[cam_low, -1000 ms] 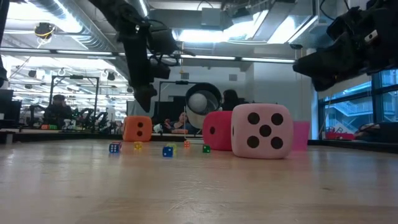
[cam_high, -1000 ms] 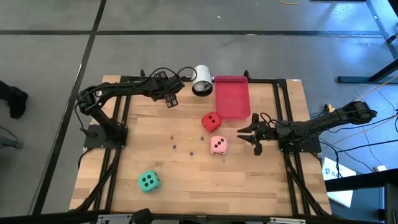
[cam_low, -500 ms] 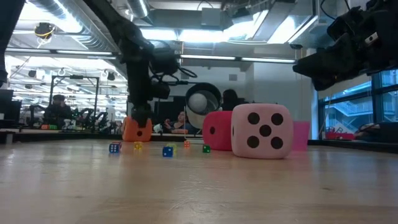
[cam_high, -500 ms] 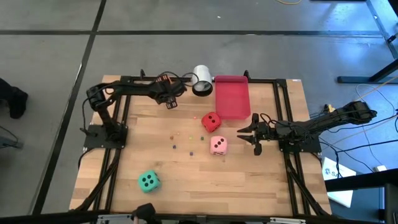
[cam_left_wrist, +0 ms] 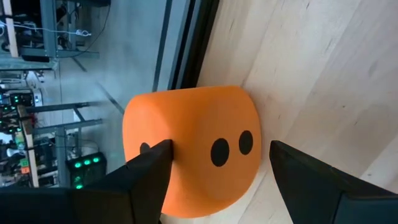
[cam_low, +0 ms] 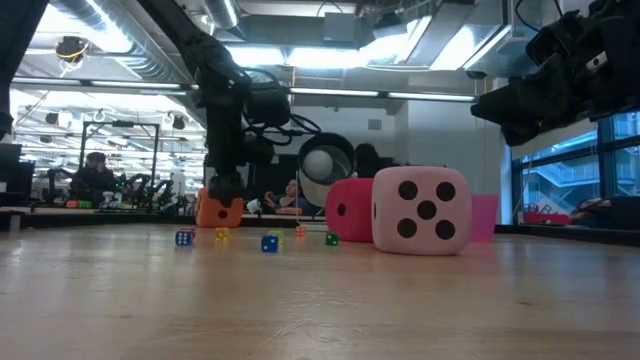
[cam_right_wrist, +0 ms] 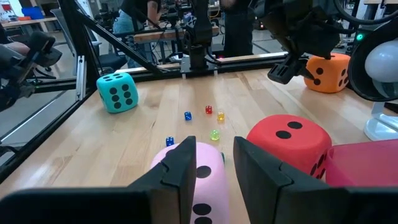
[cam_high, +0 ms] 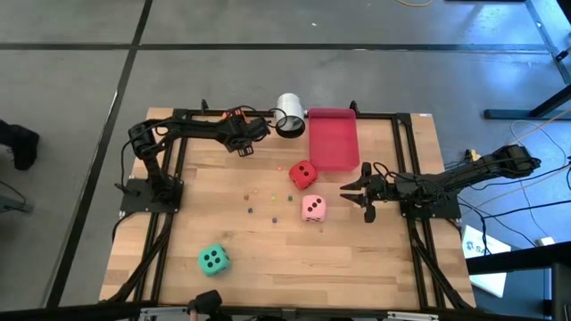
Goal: Pick & Place Dice
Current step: Put the big orange dice into the red bin
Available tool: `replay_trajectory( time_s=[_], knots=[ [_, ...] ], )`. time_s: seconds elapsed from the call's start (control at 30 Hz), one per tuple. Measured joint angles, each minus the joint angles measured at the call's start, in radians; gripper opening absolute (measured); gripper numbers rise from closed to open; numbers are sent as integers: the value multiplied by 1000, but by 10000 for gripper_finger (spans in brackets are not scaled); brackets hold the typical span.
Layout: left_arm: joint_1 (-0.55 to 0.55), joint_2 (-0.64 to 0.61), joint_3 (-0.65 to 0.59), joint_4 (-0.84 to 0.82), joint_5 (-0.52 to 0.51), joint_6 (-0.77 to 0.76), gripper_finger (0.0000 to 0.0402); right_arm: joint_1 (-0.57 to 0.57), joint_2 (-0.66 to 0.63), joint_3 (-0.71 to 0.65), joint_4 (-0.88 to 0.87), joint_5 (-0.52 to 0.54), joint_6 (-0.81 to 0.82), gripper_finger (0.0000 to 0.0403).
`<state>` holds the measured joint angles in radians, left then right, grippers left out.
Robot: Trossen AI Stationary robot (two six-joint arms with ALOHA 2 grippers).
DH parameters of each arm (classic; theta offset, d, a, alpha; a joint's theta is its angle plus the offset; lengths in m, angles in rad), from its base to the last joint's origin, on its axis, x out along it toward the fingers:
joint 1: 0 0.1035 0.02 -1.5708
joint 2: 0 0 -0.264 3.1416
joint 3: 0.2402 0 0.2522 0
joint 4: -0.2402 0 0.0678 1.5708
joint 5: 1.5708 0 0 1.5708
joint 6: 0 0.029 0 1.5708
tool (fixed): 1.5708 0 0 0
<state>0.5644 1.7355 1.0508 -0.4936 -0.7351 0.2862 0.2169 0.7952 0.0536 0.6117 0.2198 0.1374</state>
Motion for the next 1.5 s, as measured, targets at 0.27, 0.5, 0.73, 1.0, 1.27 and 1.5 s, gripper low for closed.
replay_trajectory(
  time_s=[0.27, 0.5, 0.73, 1.0, 1.27, 1.5],
  knots=[
    [1, -1, 2, -7, 26, -2, 174, 0, 0, 0, 0, 0, 0, 109],
    [1, -1, 2, -23, 37, 7, 64, 0, 0, 0, -2, 0, 0, 109],
    [1, -1, 2, -29, 93, 14, 6, 0, 0, 0, -9, 0, 1, 109],
    [-6, -7, 1, -37, 111, 40, 2, 0, 0, 0, -10, 0, 4, 109],
    [-34, -78, -4, -101, 146, 40, 0, 0, 0, 0, -22, 0, 0, 109],
    [-52, -141, -3, -160, 178, -24, 1, 0, 0, 0, -28, 0, 0, 109]
  ],
)
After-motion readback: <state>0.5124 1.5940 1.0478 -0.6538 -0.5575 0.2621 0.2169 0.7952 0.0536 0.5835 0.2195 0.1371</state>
